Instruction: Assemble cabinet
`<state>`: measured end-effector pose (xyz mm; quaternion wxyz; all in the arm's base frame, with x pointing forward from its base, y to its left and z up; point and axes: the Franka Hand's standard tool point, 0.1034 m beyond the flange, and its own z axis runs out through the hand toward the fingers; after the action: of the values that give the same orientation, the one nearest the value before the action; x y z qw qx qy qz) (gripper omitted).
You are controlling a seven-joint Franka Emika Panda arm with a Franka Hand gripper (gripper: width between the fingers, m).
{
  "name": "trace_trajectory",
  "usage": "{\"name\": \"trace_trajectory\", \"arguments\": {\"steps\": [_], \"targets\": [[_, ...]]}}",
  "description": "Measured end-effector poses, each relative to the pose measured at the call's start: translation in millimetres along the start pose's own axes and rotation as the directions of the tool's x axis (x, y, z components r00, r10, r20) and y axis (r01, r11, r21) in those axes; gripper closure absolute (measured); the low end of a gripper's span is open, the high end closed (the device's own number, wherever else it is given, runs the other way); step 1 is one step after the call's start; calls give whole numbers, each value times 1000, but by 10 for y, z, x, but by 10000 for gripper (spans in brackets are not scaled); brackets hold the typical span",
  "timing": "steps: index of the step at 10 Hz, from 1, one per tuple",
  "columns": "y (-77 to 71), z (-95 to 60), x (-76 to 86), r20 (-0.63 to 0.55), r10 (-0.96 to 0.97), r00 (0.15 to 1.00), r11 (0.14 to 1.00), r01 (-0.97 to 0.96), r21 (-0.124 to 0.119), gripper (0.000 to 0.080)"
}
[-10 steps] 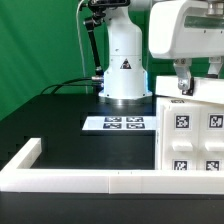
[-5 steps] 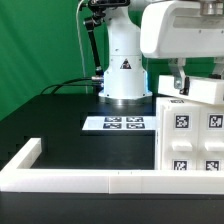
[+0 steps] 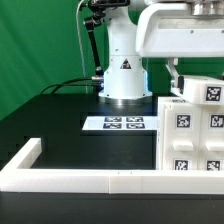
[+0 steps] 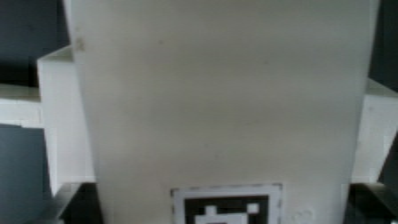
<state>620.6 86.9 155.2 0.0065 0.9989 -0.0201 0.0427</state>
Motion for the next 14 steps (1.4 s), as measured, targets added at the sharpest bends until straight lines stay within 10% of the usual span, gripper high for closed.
{"name": "trace_trajectory", "arguments": {"steps": [6, 14], "targets": [[21, 15, 1, 0, 551, 835, 835, -551, 14, 239], [8, 14, 0, 15, 920, 391, 391, -920, 14, 239]]}}
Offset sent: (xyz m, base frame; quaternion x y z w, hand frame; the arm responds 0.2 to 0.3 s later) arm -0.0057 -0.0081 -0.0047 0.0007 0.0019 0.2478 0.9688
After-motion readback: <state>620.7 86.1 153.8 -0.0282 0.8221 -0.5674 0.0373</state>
